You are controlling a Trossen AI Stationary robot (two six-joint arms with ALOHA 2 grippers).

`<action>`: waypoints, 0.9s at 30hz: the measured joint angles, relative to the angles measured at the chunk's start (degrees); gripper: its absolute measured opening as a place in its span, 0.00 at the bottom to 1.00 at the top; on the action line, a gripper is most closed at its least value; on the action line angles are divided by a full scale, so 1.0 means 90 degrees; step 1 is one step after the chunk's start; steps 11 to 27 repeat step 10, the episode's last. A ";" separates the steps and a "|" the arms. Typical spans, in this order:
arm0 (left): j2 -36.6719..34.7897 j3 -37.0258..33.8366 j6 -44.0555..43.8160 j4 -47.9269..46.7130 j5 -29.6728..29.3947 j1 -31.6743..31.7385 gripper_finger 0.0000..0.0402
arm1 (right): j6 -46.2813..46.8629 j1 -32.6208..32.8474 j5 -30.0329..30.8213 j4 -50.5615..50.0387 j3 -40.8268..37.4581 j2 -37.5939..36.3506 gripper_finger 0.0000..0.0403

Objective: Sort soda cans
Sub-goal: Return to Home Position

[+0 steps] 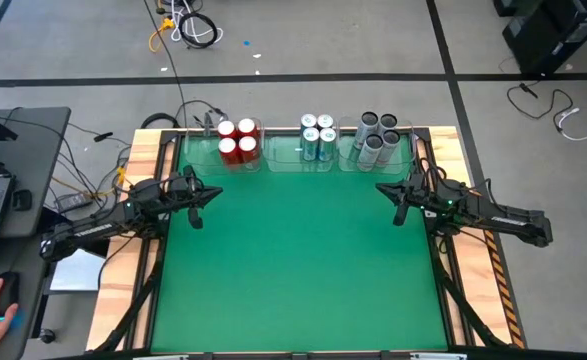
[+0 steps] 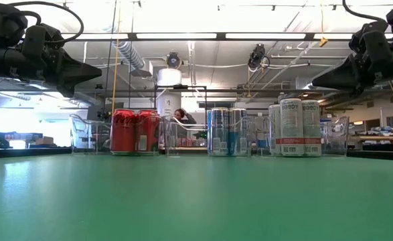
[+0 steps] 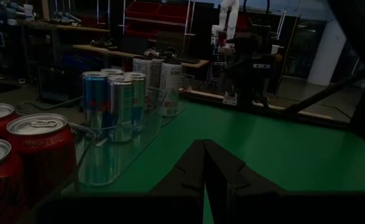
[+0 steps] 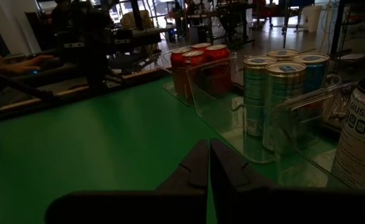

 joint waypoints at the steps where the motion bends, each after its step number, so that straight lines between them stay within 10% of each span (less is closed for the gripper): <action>1: 0.0000 0.0000 0.0000 0.0000 0.0000 0.0000 0.03 | -0.0001 0.0001 0.0000 0.0001 0.0000 0.0000 0.01; 27: 0.0000 0.0000 -0.0002 0.0000 0.0000 0.0000 0.03 | 0.0001 0.0000 0.0000 0.0001 0.0000 0.0000 0.00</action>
